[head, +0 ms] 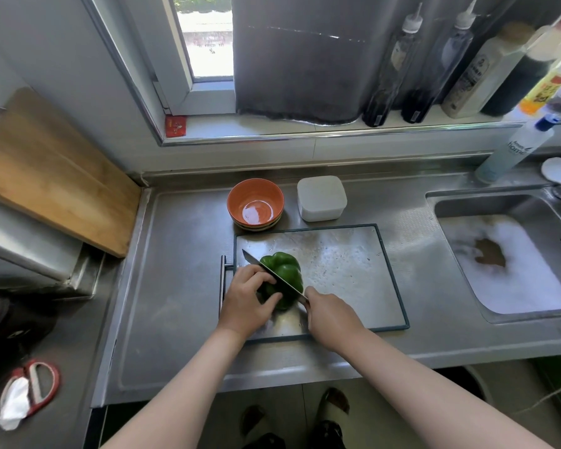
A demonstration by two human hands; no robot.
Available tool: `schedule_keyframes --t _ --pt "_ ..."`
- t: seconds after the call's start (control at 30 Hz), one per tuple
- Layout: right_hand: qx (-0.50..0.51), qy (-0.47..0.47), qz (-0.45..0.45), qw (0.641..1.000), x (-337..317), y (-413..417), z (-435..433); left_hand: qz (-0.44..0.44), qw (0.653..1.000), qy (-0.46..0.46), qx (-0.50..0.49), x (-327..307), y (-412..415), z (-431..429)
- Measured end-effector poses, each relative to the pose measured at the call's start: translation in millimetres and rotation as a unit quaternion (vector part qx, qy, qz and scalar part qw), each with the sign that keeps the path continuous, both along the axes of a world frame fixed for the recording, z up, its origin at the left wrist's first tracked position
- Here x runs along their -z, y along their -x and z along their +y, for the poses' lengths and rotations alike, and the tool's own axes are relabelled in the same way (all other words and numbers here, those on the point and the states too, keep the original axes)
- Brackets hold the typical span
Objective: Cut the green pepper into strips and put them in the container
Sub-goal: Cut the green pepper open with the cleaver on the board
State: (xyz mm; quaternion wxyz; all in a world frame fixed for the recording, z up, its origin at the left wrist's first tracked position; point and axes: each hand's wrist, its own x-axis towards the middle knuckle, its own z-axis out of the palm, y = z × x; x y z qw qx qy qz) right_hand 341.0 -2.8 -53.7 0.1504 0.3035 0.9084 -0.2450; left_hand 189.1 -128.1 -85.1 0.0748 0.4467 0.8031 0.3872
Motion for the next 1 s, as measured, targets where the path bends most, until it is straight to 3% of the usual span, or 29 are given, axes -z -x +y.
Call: schedule_keyframes --t 0.3,0.7,1.0 --pt "-0.007 0.013 0.013 1.0 2 -5 6 -0.02 0.996 0.072 -0.05 1 -12 5" --pt "-0.006 0.016 -0.003 1.0 4 3 12 -0.117 0.99 0.037 -0.076 4 -7 9" --pt "-0.003 -0.004 -0.023 1.0 -2 13 10 -0.125 0.987 0.025 -0.095 8 -11 11"
